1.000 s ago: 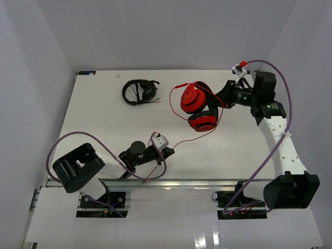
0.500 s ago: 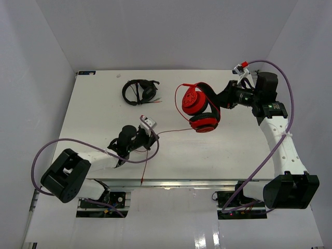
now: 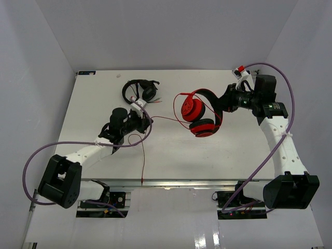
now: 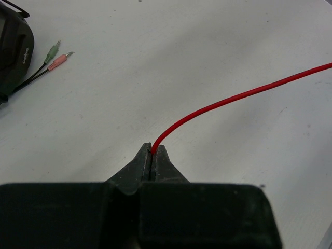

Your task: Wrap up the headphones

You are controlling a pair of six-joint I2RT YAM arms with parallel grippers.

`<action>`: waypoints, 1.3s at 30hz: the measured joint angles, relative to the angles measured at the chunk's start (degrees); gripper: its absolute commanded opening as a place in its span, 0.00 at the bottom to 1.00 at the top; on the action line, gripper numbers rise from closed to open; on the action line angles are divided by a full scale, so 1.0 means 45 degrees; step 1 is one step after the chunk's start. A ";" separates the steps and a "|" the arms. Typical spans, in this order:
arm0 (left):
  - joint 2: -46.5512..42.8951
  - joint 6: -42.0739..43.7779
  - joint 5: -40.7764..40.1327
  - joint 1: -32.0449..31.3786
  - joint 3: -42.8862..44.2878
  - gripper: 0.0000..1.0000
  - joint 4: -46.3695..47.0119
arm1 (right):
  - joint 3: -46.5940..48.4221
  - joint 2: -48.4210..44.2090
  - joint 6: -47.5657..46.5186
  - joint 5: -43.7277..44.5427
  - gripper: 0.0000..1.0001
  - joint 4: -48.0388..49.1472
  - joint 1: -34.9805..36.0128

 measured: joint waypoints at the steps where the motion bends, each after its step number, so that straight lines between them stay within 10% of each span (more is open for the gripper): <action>1: -0.0092 -0.0064 0.0115 0.0015 0.0048 0.00 -0.0141 | 0.0000 0.0000 -0.0198 0.0095 0.08 -0.0104 0.0000; 20: -0.0395 -0.3780 0.4096 0.0057 0.4939 0.00 -0.4470 | -0.0891 -0.0690 -0.4058 0.2696 0.08 -0.0828 0.0182; 39: 0.0713 -0.6277 0.5765 0.0057 0.6381 0.00 -0.6845 | -0.2577 -0.1535 -0.7009 0.8633 0.08 0.1122 0.4195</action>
